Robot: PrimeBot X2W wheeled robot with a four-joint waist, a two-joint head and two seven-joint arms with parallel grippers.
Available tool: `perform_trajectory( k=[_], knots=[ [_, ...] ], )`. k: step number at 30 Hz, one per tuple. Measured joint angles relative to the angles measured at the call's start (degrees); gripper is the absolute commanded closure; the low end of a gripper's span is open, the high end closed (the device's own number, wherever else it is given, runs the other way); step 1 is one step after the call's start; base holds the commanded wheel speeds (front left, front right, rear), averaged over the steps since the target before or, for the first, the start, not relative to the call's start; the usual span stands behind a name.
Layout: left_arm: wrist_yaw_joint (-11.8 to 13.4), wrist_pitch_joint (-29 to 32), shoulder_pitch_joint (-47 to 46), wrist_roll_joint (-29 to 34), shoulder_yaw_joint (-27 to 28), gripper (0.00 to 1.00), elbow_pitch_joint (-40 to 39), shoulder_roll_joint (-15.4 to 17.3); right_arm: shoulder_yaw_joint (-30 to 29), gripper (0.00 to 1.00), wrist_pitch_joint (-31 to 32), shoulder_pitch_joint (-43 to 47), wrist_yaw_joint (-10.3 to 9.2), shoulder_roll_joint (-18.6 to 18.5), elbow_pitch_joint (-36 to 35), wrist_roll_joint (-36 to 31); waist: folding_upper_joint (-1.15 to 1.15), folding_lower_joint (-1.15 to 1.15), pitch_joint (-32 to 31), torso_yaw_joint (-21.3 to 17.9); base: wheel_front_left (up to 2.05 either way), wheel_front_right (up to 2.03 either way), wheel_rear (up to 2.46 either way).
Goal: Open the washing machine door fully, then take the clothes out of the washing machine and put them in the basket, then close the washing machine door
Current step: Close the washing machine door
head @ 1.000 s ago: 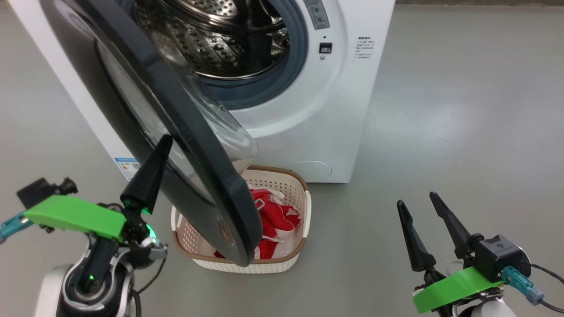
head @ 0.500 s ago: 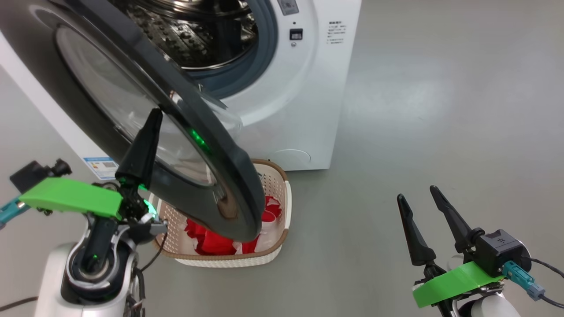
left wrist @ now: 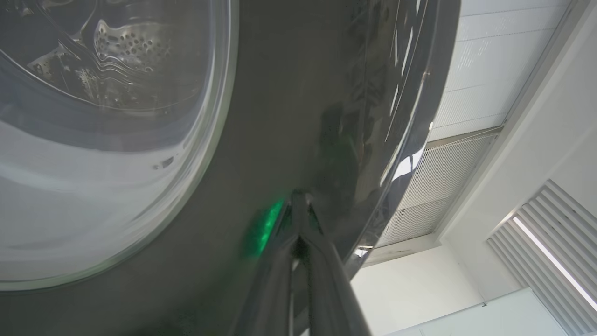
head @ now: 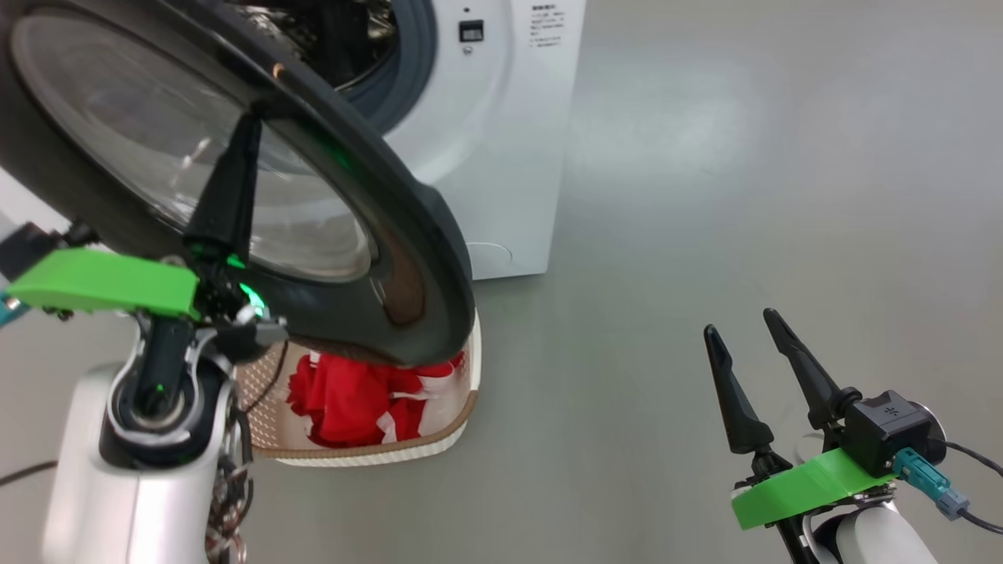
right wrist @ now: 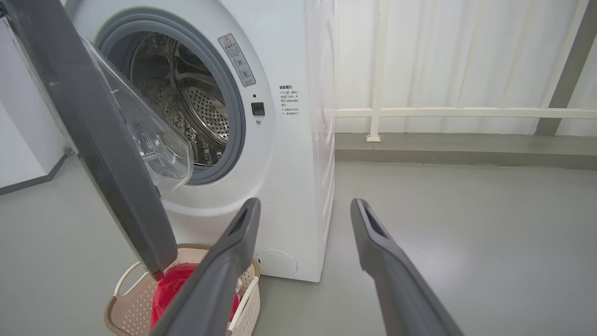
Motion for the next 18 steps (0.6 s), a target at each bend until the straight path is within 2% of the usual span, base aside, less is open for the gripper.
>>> perform_trajectory(
  k=[6, 18],
  knots=[
    [-1.94, -1.77, -4.18, 0.0, 0.22, 1.0, 3.49, -0.13, 0.11, 0.0, 0.0, -0.02, 0.0, 0.0, -0.09, 0.01, 0.0, 0.0, 1.62, -1.83, 0.0, 0.0, 0.0],
    [-3.47, -3.55, -12.45, 0.02, 2.88, 1.0, 7.65, 0.9, 0.12, 0.0, 0.0, -2.37, 0.0, 0.0, -1.08, 0.01, 0.0, 0.0, 5.55, -5.81, 0.0, 0.0, 0.0]
  ],
)
